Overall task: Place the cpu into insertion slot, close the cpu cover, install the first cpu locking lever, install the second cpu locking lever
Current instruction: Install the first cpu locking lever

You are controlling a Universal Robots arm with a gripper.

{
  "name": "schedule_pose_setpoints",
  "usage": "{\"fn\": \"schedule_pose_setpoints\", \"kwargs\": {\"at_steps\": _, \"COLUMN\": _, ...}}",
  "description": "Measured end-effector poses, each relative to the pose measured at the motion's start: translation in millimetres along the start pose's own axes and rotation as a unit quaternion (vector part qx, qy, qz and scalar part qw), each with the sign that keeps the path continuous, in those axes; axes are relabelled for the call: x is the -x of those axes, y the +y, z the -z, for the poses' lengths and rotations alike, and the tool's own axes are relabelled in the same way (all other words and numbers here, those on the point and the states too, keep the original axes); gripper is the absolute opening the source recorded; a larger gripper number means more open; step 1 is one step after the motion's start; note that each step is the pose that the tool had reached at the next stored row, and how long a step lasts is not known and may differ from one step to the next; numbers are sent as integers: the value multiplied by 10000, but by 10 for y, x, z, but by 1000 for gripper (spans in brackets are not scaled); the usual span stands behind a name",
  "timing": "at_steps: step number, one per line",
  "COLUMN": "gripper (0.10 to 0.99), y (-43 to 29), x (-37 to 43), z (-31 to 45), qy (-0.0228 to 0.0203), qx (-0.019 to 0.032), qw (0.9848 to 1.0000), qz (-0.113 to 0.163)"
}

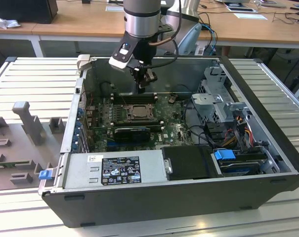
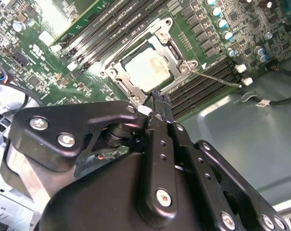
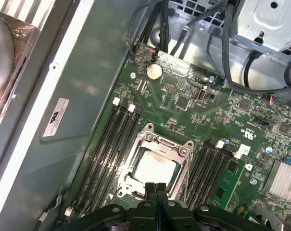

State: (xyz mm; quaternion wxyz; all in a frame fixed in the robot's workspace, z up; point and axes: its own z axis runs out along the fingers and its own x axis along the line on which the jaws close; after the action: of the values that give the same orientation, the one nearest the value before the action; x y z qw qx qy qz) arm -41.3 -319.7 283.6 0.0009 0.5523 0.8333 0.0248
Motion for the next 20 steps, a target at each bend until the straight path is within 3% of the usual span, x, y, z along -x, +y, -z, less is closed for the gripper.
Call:
{"fn": "schedule_pose_setpoints", "kwargs": {"at_steps": 7, "gripper": 106, "y": 0, "x": 0, "z": 0, "qy": 23, "qx": -15, "qw": 9984, "qz": 564}}
{"fn": "schedule_pose_setpoints", "kwargs": {"at_steps": 20, "gripper": 106, "y": 0, "x": 0, "z": 0, "qy": 41, "qx": -26, "qw": 9951, "qz": 985}}
